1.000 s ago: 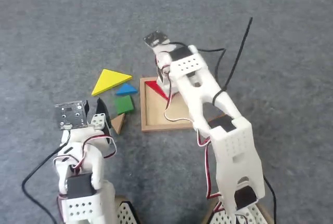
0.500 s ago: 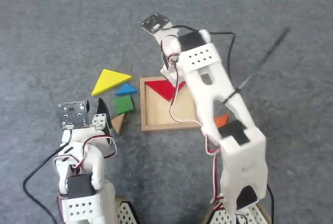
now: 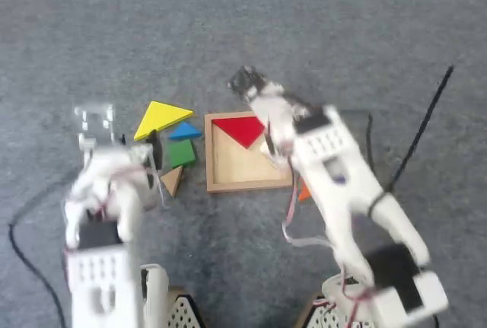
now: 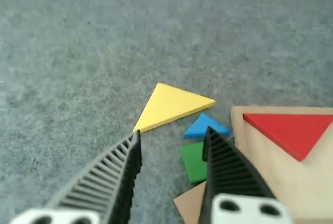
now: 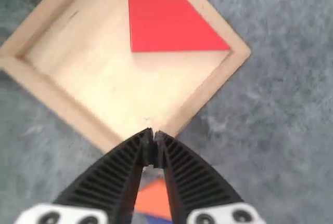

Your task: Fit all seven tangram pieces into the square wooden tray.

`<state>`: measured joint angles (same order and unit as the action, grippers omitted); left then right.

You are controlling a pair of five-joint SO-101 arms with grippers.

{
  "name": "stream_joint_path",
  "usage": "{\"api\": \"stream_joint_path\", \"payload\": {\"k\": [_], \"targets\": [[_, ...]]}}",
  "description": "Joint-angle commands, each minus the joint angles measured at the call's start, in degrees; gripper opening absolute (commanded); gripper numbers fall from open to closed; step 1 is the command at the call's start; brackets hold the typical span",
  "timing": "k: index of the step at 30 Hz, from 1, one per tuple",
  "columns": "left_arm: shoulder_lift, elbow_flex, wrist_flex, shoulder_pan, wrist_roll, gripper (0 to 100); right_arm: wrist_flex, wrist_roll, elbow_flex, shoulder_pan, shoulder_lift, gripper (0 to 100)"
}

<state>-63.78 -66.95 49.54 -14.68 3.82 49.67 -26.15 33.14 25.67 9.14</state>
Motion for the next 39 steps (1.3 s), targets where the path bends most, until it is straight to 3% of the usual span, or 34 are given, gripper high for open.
{"api": "stream_joint_path", "payload": {"k": [1, 5, 12, 18, 30, 39], "targets": [[26.0, 18.0, 0.3, 0.4, -7.1, 19, -23.7, 1.0, 15.7, -2.9, 7.0, 0.9], [48.3, 36.9, 8.2, 0.6, -20.8, 19, -23.6, 5.5, 16.3, -3.5, 7.2, 0.9], [79.8, 71.0, 25.5, 2.2, -41.4, 19, -24.0, 5.4, 16.3, -3.7, 7.1, 0.9], [97.6, 95.9, 34.9, 1.3, -51.3, 21, -23.8, 4.2, 16.3, -3.5, 7.1, 1.0], [124.0, 130.9, 49.6, 0.0, -59.5, 23, -24.0, 3.4, 16.3, -3.5, 7.1, 1.0], [130.6, 135.4, 50.9, -1.5, -61.2, 23, -24.1, 3.4, 16.3, -3.5, 7.0, 1.0]]}}
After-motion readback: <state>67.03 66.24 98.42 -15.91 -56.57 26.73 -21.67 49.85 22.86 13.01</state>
